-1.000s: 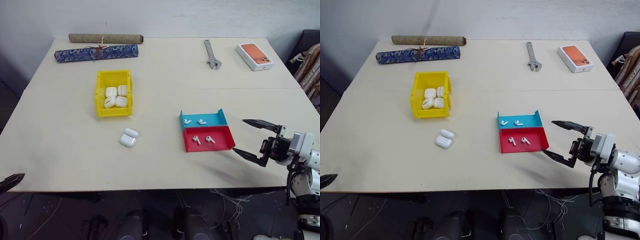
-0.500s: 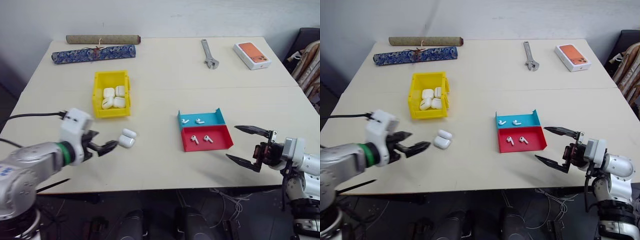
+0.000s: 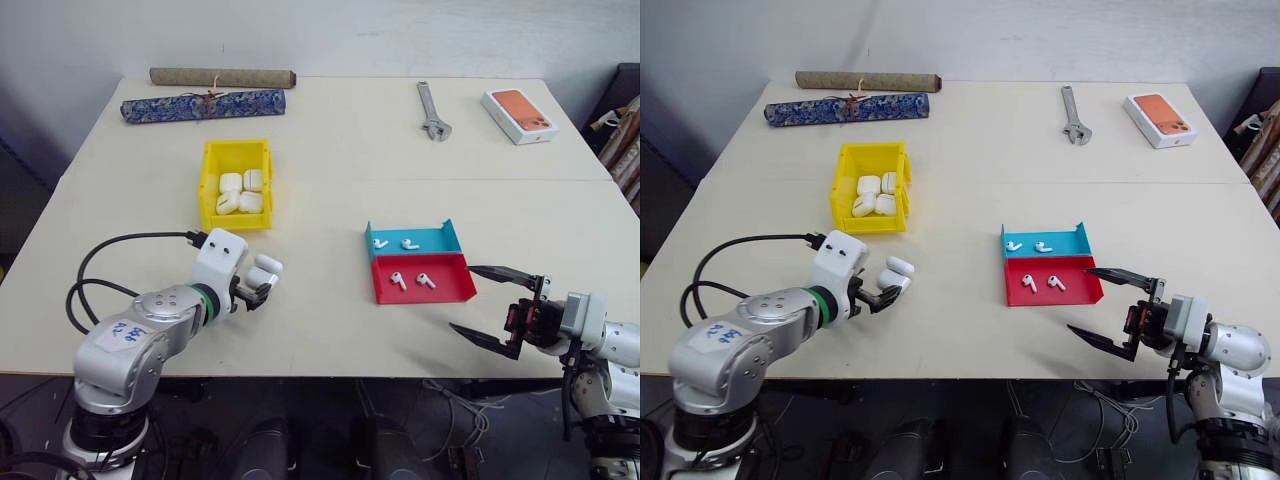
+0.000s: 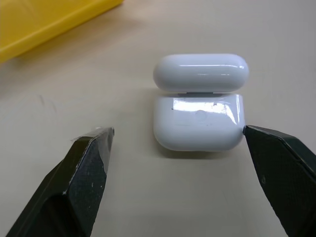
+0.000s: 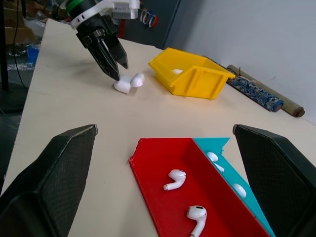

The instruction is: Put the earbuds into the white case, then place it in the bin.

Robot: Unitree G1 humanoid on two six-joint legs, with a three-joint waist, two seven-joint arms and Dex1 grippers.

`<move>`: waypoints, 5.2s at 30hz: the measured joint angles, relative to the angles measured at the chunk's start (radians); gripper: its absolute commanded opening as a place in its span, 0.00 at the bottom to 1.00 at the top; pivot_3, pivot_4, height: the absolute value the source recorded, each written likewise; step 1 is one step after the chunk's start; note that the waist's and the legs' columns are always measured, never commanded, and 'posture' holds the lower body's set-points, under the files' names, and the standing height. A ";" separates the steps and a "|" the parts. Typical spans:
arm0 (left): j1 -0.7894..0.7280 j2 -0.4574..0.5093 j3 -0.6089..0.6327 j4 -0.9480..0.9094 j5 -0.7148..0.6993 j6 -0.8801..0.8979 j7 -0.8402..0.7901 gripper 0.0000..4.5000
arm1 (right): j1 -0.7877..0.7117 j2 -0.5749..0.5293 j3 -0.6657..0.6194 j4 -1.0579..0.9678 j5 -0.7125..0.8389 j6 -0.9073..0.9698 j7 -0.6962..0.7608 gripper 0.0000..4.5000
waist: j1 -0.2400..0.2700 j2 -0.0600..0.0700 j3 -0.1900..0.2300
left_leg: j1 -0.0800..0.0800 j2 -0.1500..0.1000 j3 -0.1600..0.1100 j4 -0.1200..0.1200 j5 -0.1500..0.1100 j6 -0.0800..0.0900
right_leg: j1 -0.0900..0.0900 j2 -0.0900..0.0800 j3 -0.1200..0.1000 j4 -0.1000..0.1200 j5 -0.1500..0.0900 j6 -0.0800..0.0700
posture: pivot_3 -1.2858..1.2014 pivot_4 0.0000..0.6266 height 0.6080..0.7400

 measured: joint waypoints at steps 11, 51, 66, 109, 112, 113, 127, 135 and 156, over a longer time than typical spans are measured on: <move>-0.004 -0.080 -0.050 0.056 0.076 -0.024 0.022 0.98 | 0.018 -0.007 -0.028 0.011 0.006 -0.003 0.016 1.00 | 0.012 0.000 0.000 | 0.000 0.000 0.000 0.001 0.000 0.000 | 0.000 0.000 0.000 0.000 0.000 0.000 | 0.52 0.24 1.00; 0.211 -0.074 0.126 0.063 0.151 -0.395 -0.227 0.62 | 0.089 -0.024 -0.035 -0.130 -0.014 0.072 -0.083 1.00 | 0.001 0.000 0.000 | 0.000 0.002 0.001 0.001 0.000 -0.001 | -0.001 0.000 -0.002 0.003 -0.002 -0.003 | 0.52 0.24 1.00; 0.065 -0.114 0.152 0.326 -0.346 -0.964 -1.077 0.62 | 0.377 -0.201 -0.288 -0.255 -0.073 0.232 -0.242 1.00 | 0.021 0.001 0.000 | -0.002 -0.001 -0.002 0.002 -0.003 0.004 | 0.004 -0.001 -0.004 -0.006 0.000 0.001 | 0.52 0.24 1.00; 0.109 -0.245 -0.028 0.323 -0.404 -1.161 -1.050 0.62 | -0.426 -0.395 0.564 -0.445 -0.356 1.322 -0.598 0.55 | 0.015 0.003 -0.002 | -0.014 0.000 -0.008 0.010 -0.001 0.006 | -0.002 0.000 -0.008 -0.006 0.001 0.001 | 0.52 0.24 1.00; 0.114 -0.244 -0.029 0.323 -0.402 -1.163 -1.047 0.62 | -0.426 -0.387 0.569 -0.427 -0.385 1.324 -0.598 0.55 | 0.014 0.003 -0.002 | -0.014 0.000 -0.008 0.010 -0.001 0.006 | -0.002 0.000 -0.008 -0.006 0.001 0.001 | 0.52 0.24 1.00; 0.115 -0.242 -0.030 0.323 -0.402 -1.163 -1.046 0.62 | -0.426 -0.381 0.569 -0.426 -0.393 1.327 -0.598 0.55 | 0.014 0.003 -0.002 | -0.014 0.000 -0.008 0.010 -0.001 0.006 | -0.002 0.000 -0.008 -0.006 0.001 0.001 | 0.52 0.24 1.00; 0.130 -0.223 -0.043 0.322 -0.401 -1.163 -1.040 0.62 | -0.438 -0.321 0.569 -0.384 -0.447 1.307 -0.591 0.26 | 0.014 0.003 -0.002 | -0.013 0.000 -0.008 0.010 -0.001 0.006 | -0.001 0.000 -0.008 -0.006 0.001 0.001 | 0.52 0.24 1.00; 0.131 -0.215 -0.046 0.318 -0.401 -1.163 -1.031 0.62 | -0.445 -0.321 0.569 -0.374 -0.461 1.314 -0.574 0.09 | 0.014 0.003 -0.002 | -0.013 0.000 -0.008 0.010 -0.001 0.006 | -0.001 0.000 -0.008 -0.006 0.001 0.001 | 0.52 0.24 1.00; 0.042 -0.275 -0.020 0.333 -0.504 -1.118 -0.989 0.62 | -0.298 -0.072 -0.023 -0.451 0.042 0.876 -0.387 0.09 | 0.015 0.000 0.000 | -0.014 0.000 -0.009 0.010 -0.001 0.006 | 0.000 0.001 -0.008 -0.006 0.002 0.002 | 0.52 0.24 1.00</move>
